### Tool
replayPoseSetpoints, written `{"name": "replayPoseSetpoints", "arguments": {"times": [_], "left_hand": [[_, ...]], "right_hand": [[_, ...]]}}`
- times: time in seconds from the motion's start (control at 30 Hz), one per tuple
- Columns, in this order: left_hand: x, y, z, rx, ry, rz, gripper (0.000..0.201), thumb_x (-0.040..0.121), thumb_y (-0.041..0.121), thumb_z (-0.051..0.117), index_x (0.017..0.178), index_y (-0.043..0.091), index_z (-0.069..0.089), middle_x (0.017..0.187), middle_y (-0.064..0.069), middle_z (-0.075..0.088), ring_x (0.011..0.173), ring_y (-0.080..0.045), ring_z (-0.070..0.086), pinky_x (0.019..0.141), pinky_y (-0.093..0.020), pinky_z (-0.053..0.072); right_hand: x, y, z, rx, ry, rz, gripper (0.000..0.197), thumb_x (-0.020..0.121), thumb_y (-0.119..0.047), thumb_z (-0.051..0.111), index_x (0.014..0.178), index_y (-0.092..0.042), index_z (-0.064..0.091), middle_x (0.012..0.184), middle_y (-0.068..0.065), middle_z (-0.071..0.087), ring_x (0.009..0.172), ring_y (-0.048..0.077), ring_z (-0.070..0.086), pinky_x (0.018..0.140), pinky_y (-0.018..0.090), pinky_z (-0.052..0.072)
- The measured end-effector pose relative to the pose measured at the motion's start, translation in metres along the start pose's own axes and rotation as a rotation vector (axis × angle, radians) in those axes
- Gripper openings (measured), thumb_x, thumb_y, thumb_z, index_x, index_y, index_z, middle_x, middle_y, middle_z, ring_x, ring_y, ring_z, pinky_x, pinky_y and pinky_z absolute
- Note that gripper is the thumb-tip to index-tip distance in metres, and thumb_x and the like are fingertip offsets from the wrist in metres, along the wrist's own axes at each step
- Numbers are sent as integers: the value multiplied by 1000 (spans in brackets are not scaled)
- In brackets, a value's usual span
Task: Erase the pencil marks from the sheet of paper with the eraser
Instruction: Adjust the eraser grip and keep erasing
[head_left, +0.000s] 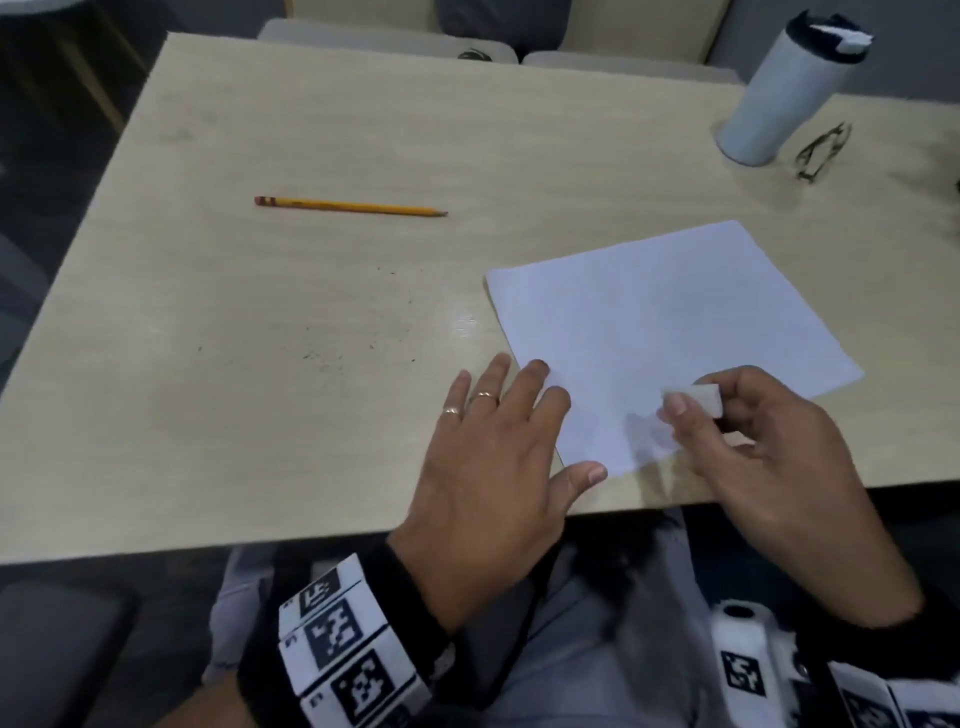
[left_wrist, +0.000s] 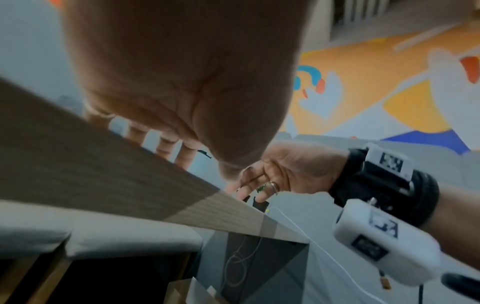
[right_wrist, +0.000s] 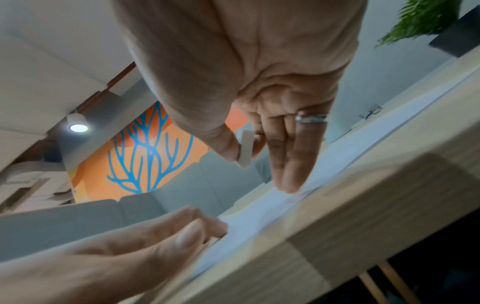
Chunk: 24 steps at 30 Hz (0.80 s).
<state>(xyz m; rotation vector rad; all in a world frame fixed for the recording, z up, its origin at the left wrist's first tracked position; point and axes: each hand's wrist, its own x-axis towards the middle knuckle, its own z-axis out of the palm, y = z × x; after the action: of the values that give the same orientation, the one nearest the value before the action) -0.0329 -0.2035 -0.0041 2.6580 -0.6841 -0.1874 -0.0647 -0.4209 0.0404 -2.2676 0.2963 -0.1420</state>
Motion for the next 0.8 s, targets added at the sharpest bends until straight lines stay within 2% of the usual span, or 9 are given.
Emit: {"name": "replayPoseSetpoints", "arguments": {"times": [0.1,0.17,0.2,0.27,0.37,0.47,0.57,0.67,0.8], "left_hand": [[5,-7,-2,-53,79,26,51,98,64,57,127,21,58,148,0,51,147,-34,40,122,-56,30],[9,-13,-6,-119,88,16,59,92,66,66,131,23,59,148,4,49,149,-32,36,125,-55,25],[10,-16,-8,-140,64,-9,69,90,71,65,140,25,55,156,5,43,155,-31,26,129,-54,16],[12,-19,-10,-112,-18,-66,95,88,81,55,162,27,30,174,10,14,163,-24,-4,131,-50,-5],[13,-22,-11,-56,-63,-89,114,85,88,46,169,25,2,175,13,-15,159,-17,-26,129,-47,-16],[13,-25,-12,-62,-63,-82,121,82,93,42,169,23,-3,174,12,-20,157,-16,-30,128,-45,-18],[12,-28,-11,-43,-57,-78,123,80,96,41,169,23,-5,173,13,-22,156,-14,-32,128,-44,-18],[13,-29,-10,-50,-65,-74,125,79,97,41,168,24,-9,172,14,-27,154,-13,-35,128,-44,-18],[14,-29,-12,-46,-73,-70,123,81,94,41,167,25,-13,170,15,-31,153,-12,-38,127,-44,-19]], "right_hand": [[11,14,1,-32,27,-34,14,95,-38,77,93,-25,72,77,-12,72,59,11,60,60,18,46],[13,18,4,-24,1,-42,9,95,-29,80,93,-23,74,73,-12,67,57,9,54,59,14,42],[13,19,6,-25,-14,-50,6,95,-26,80,93,-23,75,71,-12,65,58,9,53,59,13,42],[12,16,9,-20,-50,-81,6,95,-21,80,92,-24,75,71,-9,63,59,11,51,58,15,42],[11,3,19,-61,-122,-202,9,93,-20,80,89,-26,74,78,-4,65,67,17,56,61,24,46],[10,-6,34,-163,-212,-306,8,91,-23,77,87,-26,72,80,-7,61,75,20,59,65,25,45],[11,-4,35,-146,-223,-280,7,90,-26,77,86,-26,72,75,-4,58,70,23,56,64,33,45],[10,-3,35,-166,-230,-344,8,89,-23,80,85,-24,73,72,-5,58,65,22,55,62,34,46],[20,9,30,-248,-83,-366,14,87,-13,82,78,-17,72,69,-5,55,67,15,51,64,26,40]]}}
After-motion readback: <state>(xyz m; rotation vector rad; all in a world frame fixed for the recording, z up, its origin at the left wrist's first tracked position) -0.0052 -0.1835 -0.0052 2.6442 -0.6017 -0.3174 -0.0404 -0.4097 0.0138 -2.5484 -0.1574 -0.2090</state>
